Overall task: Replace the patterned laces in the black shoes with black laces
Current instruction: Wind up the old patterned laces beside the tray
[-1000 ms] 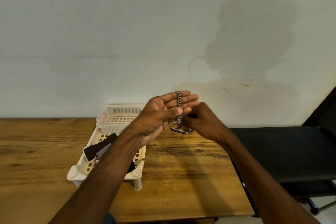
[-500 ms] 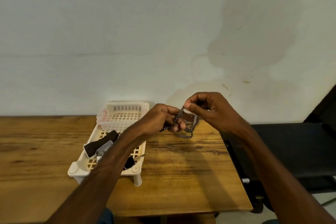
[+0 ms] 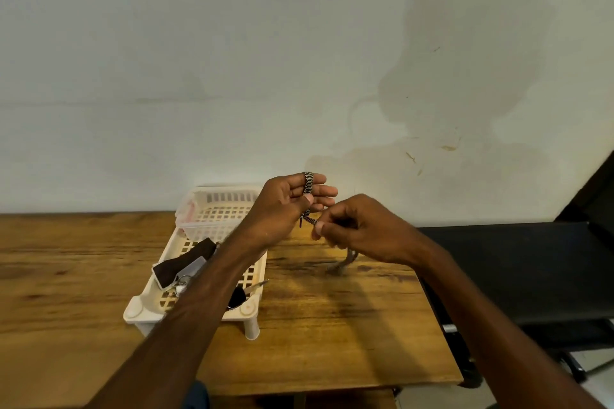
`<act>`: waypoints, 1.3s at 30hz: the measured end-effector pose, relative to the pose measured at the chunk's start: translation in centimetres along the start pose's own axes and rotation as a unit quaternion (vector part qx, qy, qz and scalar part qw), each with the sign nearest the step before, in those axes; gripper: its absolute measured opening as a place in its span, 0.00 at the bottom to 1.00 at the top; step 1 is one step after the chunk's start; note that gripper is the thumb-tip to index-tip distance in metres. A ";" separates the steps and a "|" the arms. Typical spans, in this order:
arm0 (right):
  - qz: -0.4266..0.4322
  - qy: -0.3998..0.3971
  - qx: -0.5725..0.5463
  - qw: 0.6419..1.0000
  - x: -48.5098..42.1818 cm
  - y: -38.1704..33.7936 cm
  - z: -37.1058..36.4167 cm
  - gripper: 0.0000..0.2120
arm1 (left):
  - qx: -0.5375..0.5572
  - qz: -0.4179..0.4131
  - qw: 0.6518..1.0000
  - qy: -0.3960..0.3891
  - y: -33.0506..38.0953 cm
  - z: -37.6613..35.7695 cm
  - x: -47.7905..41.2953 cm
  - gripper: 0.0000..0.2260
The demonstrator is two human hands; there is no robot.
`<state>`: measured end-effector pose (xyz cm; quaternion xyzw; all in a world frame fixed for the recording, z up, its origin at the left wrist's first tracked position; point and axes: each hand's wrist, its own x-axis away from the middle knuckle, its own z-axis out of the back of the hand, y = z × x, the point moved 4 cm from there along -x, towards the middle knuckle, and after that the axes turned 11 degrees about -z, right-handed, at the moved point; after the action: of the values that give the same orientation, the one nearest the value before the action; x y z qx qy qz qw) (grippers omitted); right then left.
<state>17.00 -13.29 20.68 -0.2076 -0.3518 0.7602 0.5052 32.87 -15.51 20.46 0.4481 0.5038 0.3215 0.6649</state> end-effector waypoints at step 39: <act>-0.054 0.112 -0.139 0.982 -0.2 1.0 2.1 0.14 | 0.223 0.104 0.960 -0.136 1.0 -1.7 1.2 0.20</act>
<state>15.06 -14.35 21.33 -0.3403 -0.4059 0.6474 0.5480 31.61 -13.59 20.77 0.6743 0.4182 0.2039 0.5735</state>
